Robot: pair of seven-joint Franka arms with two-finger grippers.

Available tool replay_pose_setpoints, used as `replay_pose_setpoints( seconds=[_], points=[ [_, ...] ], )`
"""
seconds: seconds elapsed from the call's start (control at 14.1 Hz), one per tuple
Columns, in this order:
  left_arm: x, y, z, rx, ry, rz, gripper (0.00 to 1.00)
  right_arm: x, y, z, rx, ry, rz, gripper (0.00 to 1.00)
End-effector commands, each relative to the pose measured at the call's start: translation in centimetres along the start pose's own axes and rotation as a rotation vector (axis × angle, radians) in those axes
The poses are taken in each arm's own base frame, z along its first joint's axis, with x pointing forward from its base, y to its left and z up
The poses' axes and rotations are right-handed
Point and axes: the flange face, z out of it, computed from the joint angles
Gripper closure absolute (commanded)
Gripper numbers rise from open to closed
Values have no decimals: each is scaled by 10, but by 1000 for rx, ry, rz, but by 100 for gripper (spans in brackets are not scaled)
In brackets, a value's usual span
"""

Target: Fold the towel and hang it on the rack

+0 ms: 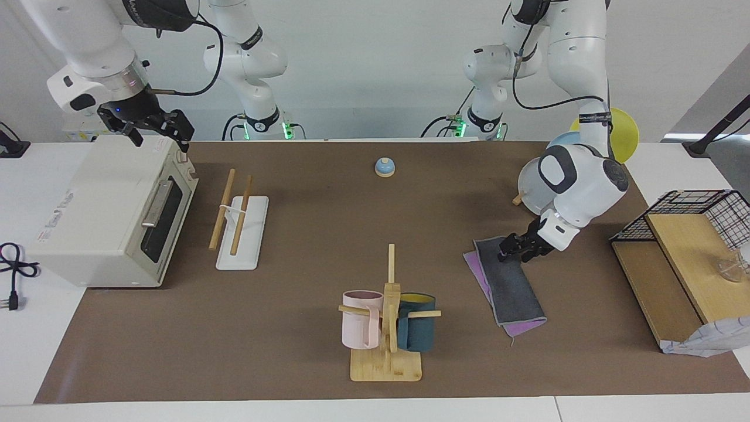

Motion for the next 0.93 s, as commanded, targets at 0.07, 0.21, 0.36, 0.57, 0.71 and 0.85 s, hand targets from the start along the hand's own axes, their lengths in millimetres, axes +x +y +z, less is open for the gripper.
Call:
replay_pose_setpoints(
  seconds=[0.07,0.21,0.36,0.57,0.71,0.85],
  points=[
    [-3,-5,7,-8,12,22,25,-4,4,-2,15,-8,-15,0],
    [-3,-3,8,-8,8,23,36,-4,4,-2,15,-8,-15,0],
    [-6,-5,12,-7,-1,21,48,-4,3,-2,15,-7,-17,0],
    [-5,-7,14,-5,6,19,51,-4,3,-2,15,-7,-17,0],
    [-5,-7,14,-4,9,17,63,-4,3,-1,15,-9,-17,0],
    [-6,-12,14,-3,5,9,90,-4,3,-1,15,-9,-15,0]
  ],
)
